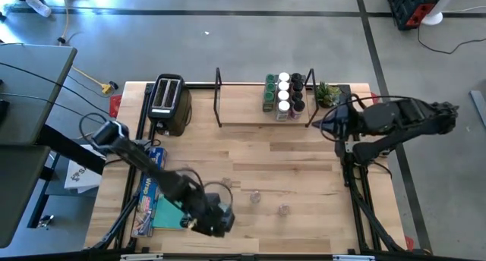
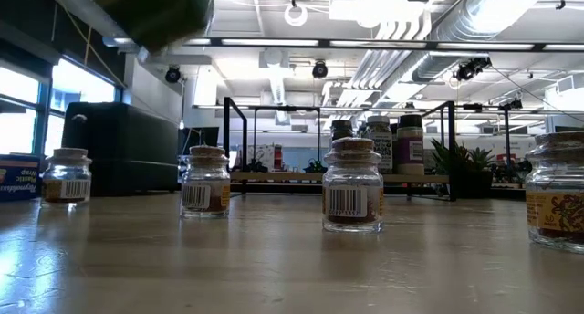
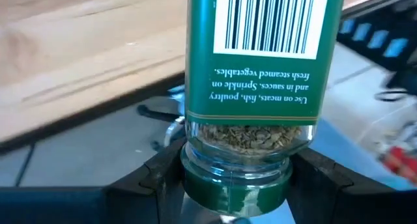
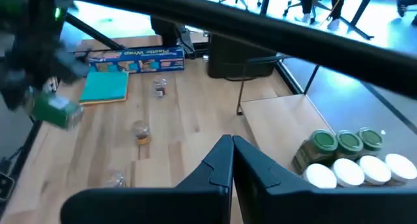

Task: Shelf spices
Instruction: Put the green spice bottle on the shelf and align with the other green spice bottles

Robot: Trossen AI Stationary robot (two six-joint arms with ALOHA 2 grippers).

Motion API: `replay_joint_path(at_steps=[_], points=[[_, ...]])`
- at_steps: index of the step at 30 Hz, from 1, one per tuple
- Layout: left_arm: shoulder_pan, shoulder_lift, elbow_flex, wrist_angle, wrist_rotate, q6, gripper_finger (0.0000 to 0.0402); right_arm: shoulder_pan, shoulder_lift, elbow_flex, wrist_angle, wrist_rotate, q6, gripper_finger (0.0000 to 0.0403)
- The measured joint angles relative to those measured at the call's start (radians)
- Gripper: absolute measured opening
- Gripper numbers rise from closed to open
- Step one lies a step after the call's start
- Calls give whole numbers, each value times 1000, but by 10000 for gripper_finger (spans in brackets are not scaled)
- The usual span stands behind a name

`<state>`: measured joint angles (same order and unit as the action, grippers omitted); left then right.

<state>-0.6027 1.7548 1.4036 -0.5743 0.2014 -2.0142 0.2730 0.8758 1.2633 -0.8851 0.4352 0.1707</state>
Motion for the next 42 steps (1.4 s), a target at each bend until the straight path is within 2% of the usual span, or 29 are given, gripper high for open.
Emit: replay_joint_path(at_steps=[5,10,12,17,24,27,31,36,42], points=[[81,-135,0,-81,-1,-41,195,-26,-8,0,-9,-3,-49,4],[224,-221,0,-142,23,56,195,-42,-5,0,-10,-38,-67,4],[299,-241,1,-161,104,116,195,-46,-5,0,-10,-49,-67,4],[515,-231,1,-229,384,324,195,-46,-5,-1,-18,-69,-67,4],[784,-73,1,-250,720,611,195,-46,-5,-1,-23,-51,-25,4],[838,37,1,-208,872,654,195,-46,-5,-1,-23,-41,57,4],[860,172,0,-106,1021,630,195,-46,-5,-1,-27,-34,128,4],[860,261,0,-51,1028,573,196,-46,-5,-2,-44,-32,176,4],[855,294,1,-48,1015,565,237,-46,-5,-2,-71,-21,187,4]])
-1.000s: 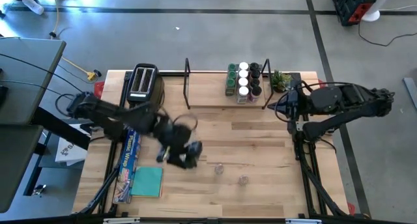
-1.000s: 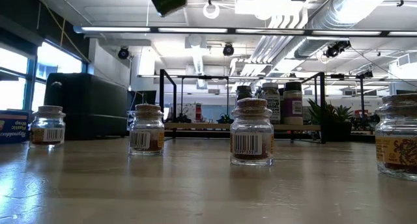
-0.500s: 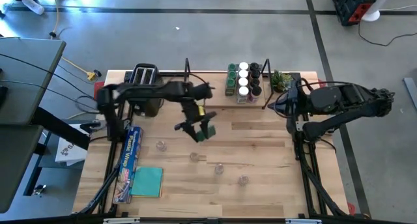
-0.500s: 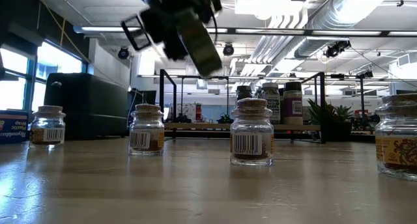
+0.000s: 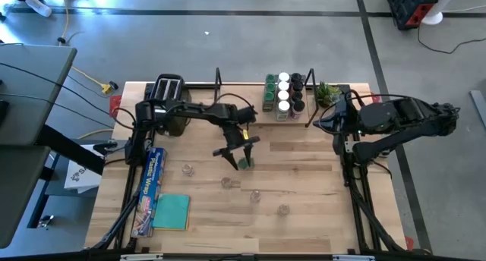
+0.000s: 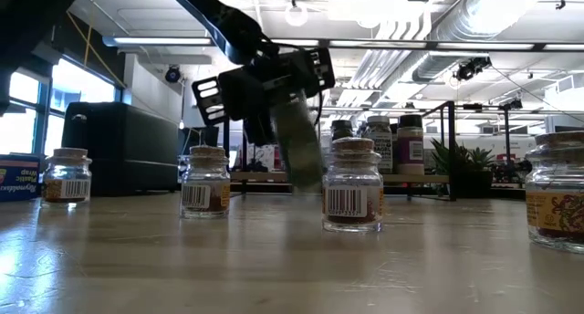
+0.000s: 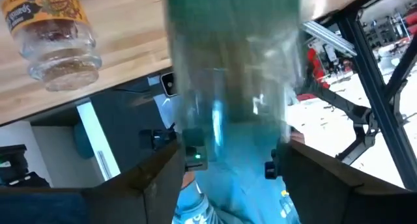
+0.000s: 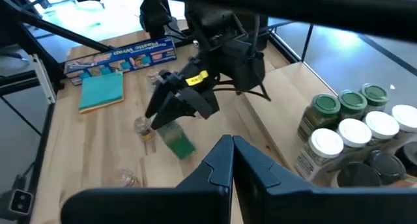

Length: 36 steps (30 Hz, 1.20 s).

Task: Shelf spices
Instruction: Put the green spice bottle on the shelf and align with the other green spice bottles

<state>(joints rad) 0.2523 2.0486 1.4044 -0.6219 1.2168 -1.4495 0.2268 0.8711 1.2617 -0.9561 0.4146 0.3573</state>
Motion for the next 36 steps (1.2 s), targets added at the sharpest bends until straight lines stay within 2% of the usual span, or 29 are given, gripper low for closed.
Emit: replay_joint_path(at_steps=[8,12,16,19,21,24,27,29,31,36], points=[[-4,1,0,0,-21,0,247,0,0,0,-47,3,1,4],[-4,-9,0,-3,-57,80,248,0,0,0,-68,3,1,4],[-26,-97,0,-9,-141,203,249,0,0,0,-91,3,0,4],[-71,-181,0,-30,-258,378,249,0,0,0,-108,3,-3,4],[-109,-251,0,-55,-378,505,250,0,0,0,-110,3,-3,4],[-173,-344,1,-85,-612,735,249,0,0,0,-109,3,1,4],[-235,-402,0,-64,-878,1044,246,0,0,0,-89,3,1,4],[-260,-425,0,-24,-997,1201,244,0,0,0,-63,3,6,4],[-272,-437,1,9,-1081,1313,244,0,0,0,-27,3,22,4],[-267,-422,0,31,-1141,1542,245,0,0,0,59,20,70,4]])
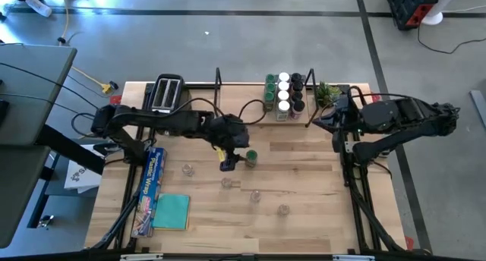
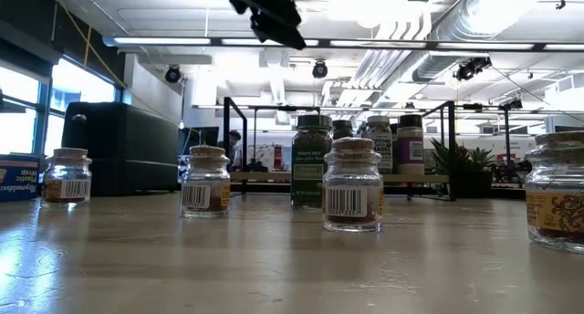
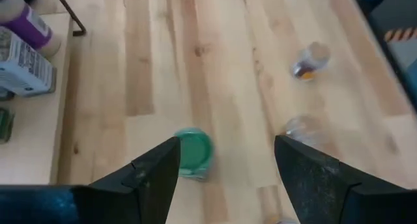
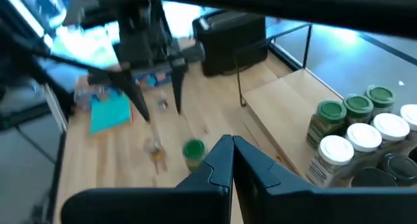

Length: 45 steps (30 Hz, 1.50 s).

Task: Shelf spices
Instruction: Put the green spice bottle on the shelf and align with the other green spice bottles

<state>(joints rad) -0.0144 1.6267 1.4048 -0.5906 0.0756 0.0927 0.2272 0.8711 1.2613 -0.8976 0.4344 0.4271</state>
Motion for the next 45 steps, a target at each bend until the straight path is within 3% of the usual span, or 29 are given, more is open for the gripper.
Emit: replay_joint_path(at_steps=[12,20,31,35,45], points=[[81,164,-1,26,21,179,306,0,0,0,35,78,184,4],[72,199,0,17,51,269,310,0,0,0,35,77,205,4],[37,259,0,45,38,235,309,0,0,0,34,77,203,4],[33,265,0,45,49,202,289,0,0,0,28,77,203,4],[34,267,22,16,52,98,193,0,0,0,19,78,202,4]])
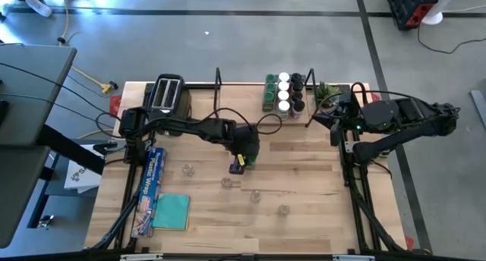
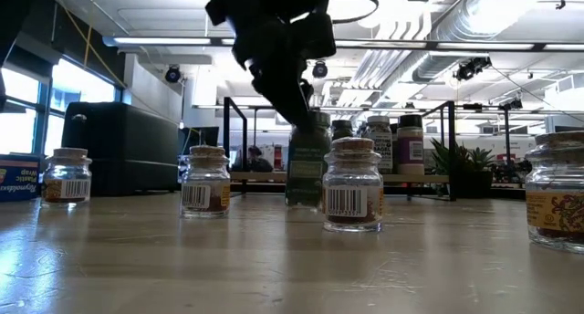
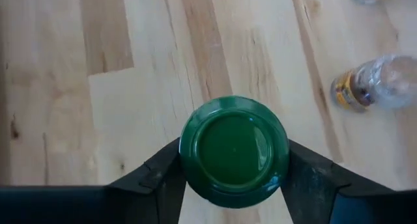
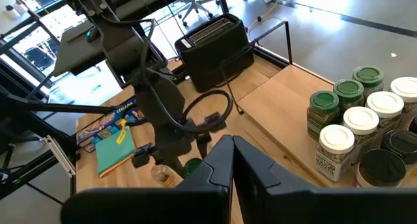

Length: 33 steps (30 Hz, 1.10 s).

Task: Shelf spices
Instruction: Put the green spice bottle on the shelf and align with the other green spice bottles

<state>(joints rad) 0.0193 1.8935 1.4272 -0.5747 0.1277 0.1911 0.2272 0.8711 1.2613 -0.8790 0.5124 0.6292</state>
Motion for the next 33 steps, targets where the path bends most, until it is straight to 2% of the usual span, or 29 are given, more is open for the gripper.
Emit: replay_joint_path(at_steps=[3,6,11,13,16,20,25,33], points=[[5,-2,83,-55,-22,-57,193,0,0,0,-1,0,0,4],[25,-7,202,-119,-94,-34,193,0,0,0,-6,0,0,4],[128,-5,321,-66,-210,3,193,0,0,0,-22,1,-8,4],[191,9,326,-49,-206,3,193,0,0,0,-23,2,-20,4],[269,46,324,-34,-135,-1,193,0,0,0,-22,2,-24,4],[307,94,324,-5,-39,22,193,0,0,0,-22,2,-24,4],[308,134,324,34,-56,68,194,0,0,0,-22,2,0,4],[306,144,324,71,-112,115,231,0,0,0,-22,1,11,4]])
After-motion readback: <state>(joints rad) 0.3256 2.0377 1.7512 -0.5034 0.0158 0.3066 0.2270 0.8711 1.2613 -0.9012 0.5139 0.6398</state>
